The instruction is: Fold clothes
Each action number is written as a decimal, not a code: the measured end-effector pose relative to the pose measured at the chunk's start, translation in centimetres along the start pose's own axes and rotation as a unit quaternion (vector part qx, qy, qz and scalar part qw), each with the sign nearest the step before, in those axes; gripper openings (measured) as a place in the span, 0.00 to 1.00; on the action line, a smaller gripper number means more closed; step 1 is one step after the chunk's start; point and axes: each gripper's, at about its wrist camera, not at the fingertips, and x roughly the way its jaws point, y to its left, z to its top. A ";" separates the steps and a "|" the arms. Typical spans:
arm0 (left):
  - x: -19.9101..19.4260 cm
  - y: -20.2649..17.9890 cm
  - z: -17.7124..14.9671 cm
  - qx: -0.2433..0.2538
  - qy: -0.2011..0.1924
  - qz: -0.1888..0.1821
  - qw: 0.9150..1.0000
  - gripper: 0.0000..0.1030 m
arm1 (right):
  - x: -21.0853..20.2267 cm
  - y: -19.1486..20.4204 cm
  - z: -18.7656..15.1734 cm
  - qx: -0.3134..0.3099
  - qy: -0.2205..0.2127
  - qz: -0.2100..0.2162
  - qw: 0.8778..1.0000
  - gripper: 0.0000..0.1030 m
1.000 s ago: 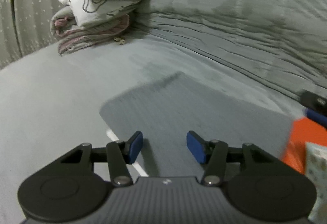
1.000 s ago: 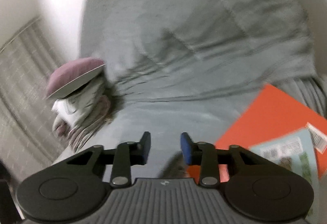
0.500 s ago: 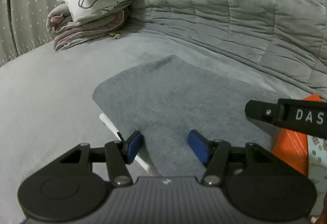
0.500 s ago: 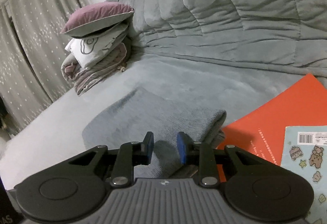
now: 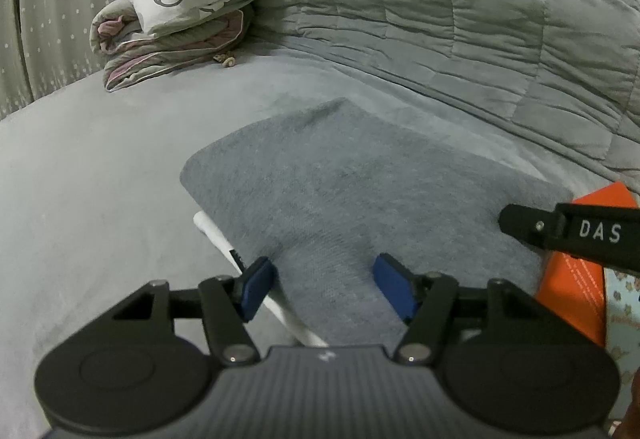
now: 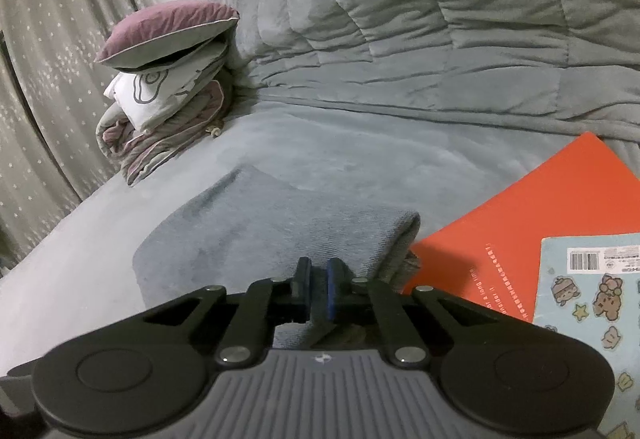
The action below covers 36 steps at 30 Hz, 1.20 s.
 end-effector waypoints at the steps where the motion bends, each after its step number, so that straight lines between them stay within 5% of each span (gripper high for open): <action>1: 0.0 0.0 0.0 -0.001 0.000 0.000 1.000 0.59 | 0.1 -0.2 0.1 0.004 0.000 -0.002 1.000 0.00; 16: -2.5 0.1 0.8 -0.037 0.015 0.027 0.999 0.63 | -0.5 -2.0 1.7 0.072 -0.045 -0.006 0.996 0.00; 23: -7.1 0.8 -0.3 -0.085 0.028 0.029 0.996 0.61 | -1.8 -2.6 2.4 0.066 -0.050 -0.017 0.996 0.15; 26: -9.3 0.9 -0.7 -0.091 0.018 0.030 0.995 0.61 | -3.0 -3.0 2.7 0.073 -0.055 -0.014 0.996 0.37; 30: -12.3 1.0 -1.4 -0.081 -0.004 0.043 0.996 0.61 | -5.2 -2.7 2.0 0.070 -0.063 -0.004 0.996 0.41; 33: -14.4 1.2 -2.3 -0.074 -0.005 0.039 0.997 0.64 | -6.9 -2.2 0.6 0.055 -0.061 0.012 0.997 0.56; 36: -16.6 1.6 -3.3 -0.060 -0.012 0.027 0.998 0.82 | -8.8 -2.0 -0.4 0.040 -0.080 0.015 0.996 0.79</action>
